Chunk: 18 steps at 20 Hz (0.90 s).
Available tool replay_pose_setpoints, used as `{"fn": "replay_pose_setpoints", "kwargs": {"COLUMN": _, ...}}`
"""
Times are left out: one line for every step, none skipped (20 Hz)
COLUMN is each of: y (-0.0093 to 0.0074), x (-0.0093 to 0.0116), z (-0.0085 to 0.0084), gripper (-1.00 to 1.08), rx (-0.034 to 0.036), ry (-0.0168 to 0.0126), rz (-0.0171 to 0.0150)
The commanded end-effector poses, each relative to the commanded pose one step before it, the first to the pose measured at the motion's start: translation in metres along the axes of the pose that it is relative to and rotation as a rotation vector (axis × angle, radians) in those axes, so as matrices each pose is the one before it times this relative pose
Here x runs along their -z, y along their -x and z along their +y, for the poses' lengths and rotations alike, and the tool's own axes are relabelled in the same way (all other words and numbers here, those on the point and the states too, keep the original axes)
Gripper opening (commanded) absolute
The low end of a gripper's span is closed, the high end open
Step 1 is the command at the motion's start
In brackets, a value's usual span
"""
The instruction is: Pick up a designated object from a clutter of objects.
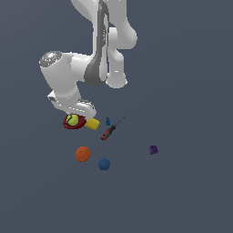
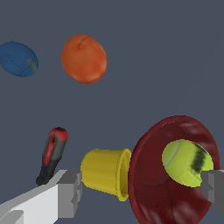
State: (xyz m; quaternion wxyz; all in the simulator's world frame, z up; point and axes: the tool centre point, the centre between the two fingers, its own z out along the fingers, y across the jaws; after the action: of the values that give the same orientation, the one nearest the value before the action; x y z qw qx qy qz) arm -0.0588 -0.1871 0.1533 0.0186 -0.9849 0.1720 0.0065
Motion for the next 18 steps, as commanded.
{"fn": "replay_pose_setpoints", "kwargs": {"y": 0.00665, "x": -0.01526, "z": 0.02739, "gripper": 1.0, "rx": -0.04386, "ry": 0.00717, "rz": 0.00766}}
{"fn": "replay_pose_setpoints", "kwargs": {"y": 0.00243, "x": -0.00511, "z": 0.00937, "gripper": 1.0, "rx": -0.01506, "ry": 0.00286, "rz": 0.00212}}
{"fn": "replay_pose_setpoints", "kwargs": {"y": 0.00235, "x": -0.00469, "z": 0.00867, "gripper": 1.0, "rx": -0.01394, "ry": 0.00284, "rz": 0.00193}}
{"fn": "replay_pose_setpoints", "kwargs": {"y": 0.00224, "x": -0.00427, "z": 0.00797, "gripper": 1.0, "rx": -0.0128, "ry": 0.00278, "rz": 0.00174}}
{"fn": "replay_pose_setpoints", "kwargs": {"y": 0.00211, "x": -0.00387, "z": 0.00728, "gripper": 1.0, "rx": -0.01169, "ry": 0.00268, "rz": 0.00156}}
{"fn": "replay_pose_setpoints", "kwargs": {"y": 0.00197, "x": -0.00347, "z": 0.00657, "gripper": 1.0, "rx": -0.01055, "ry": 0.00254, "rz": 0.00139}}
{"fn": "replay_pose_setpoints", "kwargs": {"y": 0.0018, "x": -0.00308, "z": 0.00589, "gripper": 1.0, "rx": -0.00946, "ry": 0.00237, "rz": 0.00122}}
{"fn": "replay_pose_setpoints", "kwargs": {"y": 0.00162, "x": -0.00271, "z": 0.00518, "gripper": 1.0, "rx": -0.00831, "ry": 0.00216, "rz": 0.00106}}
{"fn": "replay_pose_setpoints", "kwargs": {"y": 0.00143, "x": -0.00233, "z": 0.0045, "gripper": 1.0, "rx": -0.00721, "ry": 0.00193, "rz": 0.00091}}
{"fn": "replay_pose_setpoints", "kwargs": {"y": 0.00123, "x": -0.00196, "z": 0.0038, "gripper": 1.0, "rx": -0.0061, "ry": 0.00167, "rz": 0.00076}}
{"fn": "replay_pose_setpoints", "kwargs": {"y": 0.00102, "x": -0.0016, "z": 0.00311, "gripper": 1.0, "rx": -0.00499, "ry": 0.0014, "rz": 0.00061}}
{"fn": "replay_pose_setpoints", "kwargs": {"y": 0.0008, "x": -0.00124, "z": 0.00242, "gripper": 1.0, "rx": -0.00387, "ry": 0.0011, "rz": 0.00047}}
{"fn": "replay_pose_setpoints", "kwargs": {"y": 0.00057, "x": -0.00088, "z": 0.00172, "gripper": 1.0, "rx": -0.00276, "ry": 0.00079, "rz": 0.00033}}
{"fn": "replay_pose_setpoints", "kwargs": {"y": 0.00034, "x": -0.00053, "z": 0.00101, "gripper": 1.0, "rx": -0.00161, "ry": 0.00047, "rz": 0.00019}}
{"fn": "replay_pose_setpoints", "kwargs": {"y": 0.00011, "x": -0.00018, "z": 0.0003, "gripper": 1.0, "rx": -0.00047, "ry": 0.00014, "rz": 0.00006}}
{"fn": "replay_pose_setpoints", "kwargs": {"y": -0.00039, "x": 0.00082, "z": -0.00141, "gripper": 1.0, "rx": 0.00196, "ry": -0.00078, "rz": -0.00123}}
{"fn": "replay_pose_setpoints", "kwargs": {"y": 0.00002, "x": -0.00029, "z": 0.0, "gripper": 1.0, "rx": 0.0, "ry": 0.0, "rz": 0.0}}
{"fn": "replay_pose_setpoints", "kwargs": {"y": 0.00004, "x": -0.00087, "z": 0.00001, "gripper": 1.0, "rx": 0.0, "ry": 0.0, "rz": 0.0}}
